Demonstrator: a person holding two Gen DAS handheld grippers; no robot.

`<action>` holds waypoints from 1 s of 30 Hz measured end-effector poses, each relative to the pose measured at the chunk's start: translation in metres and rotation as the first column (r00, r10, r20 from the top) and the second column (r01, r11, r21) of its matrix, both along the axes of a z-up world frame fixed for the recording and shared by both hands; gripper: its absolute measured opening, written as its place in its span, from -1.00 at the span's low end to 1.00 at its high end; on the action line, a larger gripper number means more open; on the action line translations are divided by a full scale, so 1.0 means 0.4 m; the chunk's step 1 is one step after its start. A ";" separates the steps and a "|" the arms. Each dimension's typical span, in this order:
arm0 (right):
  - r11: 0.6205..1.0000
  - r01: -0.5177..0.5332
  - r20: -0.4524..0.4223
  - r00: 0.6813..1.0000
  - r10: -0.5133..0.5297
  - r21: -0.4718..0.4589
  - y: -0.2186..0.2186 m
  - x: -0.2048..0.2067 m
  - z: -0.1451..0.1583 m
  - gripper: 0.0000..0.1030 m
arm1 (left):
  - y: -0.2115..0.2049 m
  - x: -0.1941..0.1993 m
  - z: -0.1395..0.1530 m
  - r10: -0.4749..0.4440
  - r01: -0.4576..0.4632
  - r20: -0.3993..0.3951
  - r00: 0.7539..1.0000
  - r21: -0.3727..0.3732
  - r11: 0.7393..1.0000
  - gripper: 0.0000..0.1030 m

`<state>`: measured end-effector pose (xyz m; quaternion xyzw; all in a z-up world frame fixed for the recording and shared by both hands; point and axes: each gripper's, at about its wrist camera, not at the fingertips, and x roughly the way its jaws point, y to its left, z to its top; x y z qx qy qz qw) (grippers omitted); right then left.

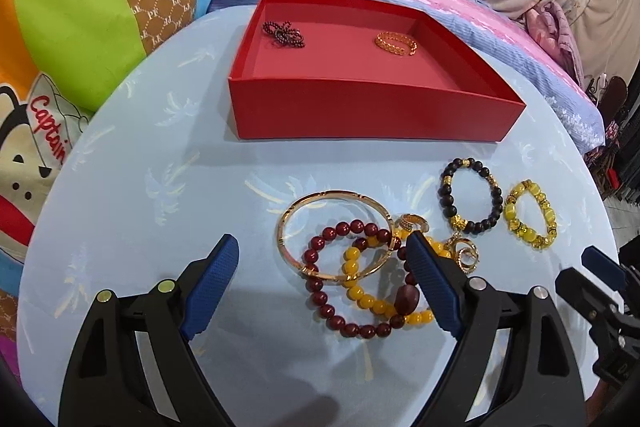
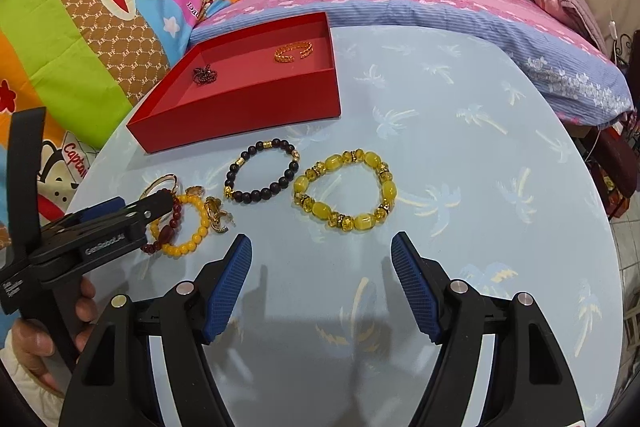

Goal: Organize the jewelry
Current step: 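Move the right gripper over the yellow beaded bracelet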

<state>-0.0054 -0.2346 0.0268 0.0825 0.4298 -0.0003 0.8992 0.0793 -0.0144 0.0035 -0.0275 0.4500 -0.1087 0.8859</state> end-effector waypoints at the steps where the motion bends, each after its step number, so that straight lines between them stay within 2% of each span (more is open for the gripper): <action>1: 1.000 -0.002 -0.001 1.000 0.002 0.001 0.002 0.000 -0.001 0.35 | 0.000 0.005 -0.003 0.002 -0.002 -0.006 1.000 -0.006 1.000 0.58; 4: 1.000 -0.009 -0.006 1.000 0.009 0.004 0.008 0.005 -0.006 0.35 | -0.005 0.014 -0.004 0.006 -0.006 0.000 1.000 -0.008 1.000 0.57; 10: 1.000 -0.013 -0.019 1.000 0.013 0.014 0.013 0.012 -0.019 0.35 | -0.014 0.011 0.000 -0.018 0.018 0.015 1.000 -0.009 1.000 0.16; 25: 0.999 0.034 -0.016 0.999 -0.034 -0.014 -0.018 0.040 -0.027 0.35 | 0.028 -0.035 0.048 0.002 0.000 0.057 0.998 -0.034 0.999 0.15; 30: 0.997 0.076 -0.003 0.997 -0.076 -0.017 -0.058 0.069 -0.021 0.35 | 0.044 -0.053 0.068 0.009 -0.007 0.081 0.997 -0.021 1.000 0.15</action>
